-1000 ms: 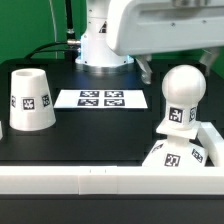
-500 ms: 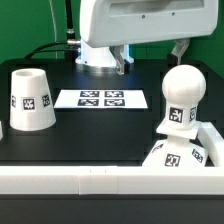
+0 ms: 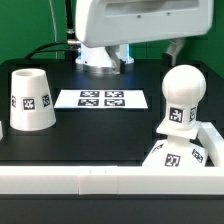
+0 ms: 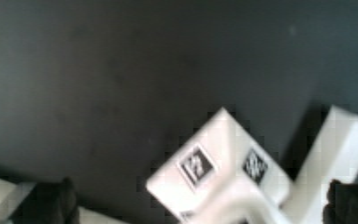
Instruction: Assemble lamp
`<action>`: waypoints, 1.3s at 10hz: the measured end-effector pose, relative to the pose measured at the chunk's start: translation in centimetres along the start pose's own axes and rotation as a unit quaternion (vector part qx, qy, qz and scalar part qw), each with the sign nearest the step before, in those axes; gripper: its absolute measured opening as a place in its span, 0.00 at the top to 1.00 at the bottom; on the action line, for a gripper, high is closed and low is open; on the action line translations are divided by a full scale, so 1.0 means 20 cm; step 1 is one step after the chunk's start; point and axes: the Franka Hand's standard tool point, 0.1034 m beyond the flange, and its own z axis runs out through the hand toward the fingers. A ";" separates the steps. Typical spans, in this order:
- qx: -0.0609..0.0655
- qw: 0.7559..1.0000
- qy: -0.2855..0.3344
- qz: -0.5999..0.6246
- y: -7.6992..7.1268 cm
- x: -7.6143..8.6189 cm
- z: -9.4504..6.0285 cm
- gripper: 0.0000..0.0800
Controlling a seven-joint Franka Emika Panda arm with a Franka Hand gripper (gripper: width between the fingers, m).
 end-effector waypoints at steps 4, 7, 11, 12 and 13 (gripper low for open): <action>0.008 1.000 -0.005 -0.022 0.28 -0.37 -0.02 0.13; 0.008 1.000 -0.006 -0.022 0.28 -0.38 -0.02 0.13; 0.012 0.999 -0.009 -0.042 0.32 -0.54 0.04 0.13; 0.011 0.999 -0.007 -0.043 0.32 -0.61 0.07 0.13; 0.011 0.999 -0.008 -0.041 0.31 -0.66 0.10 0.13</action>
Offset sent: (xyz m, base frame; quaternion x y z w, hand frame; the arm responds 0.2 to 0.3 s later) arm -0.0372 -0.0688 0.0042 -0.0074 0.0236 -0.0583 0.9980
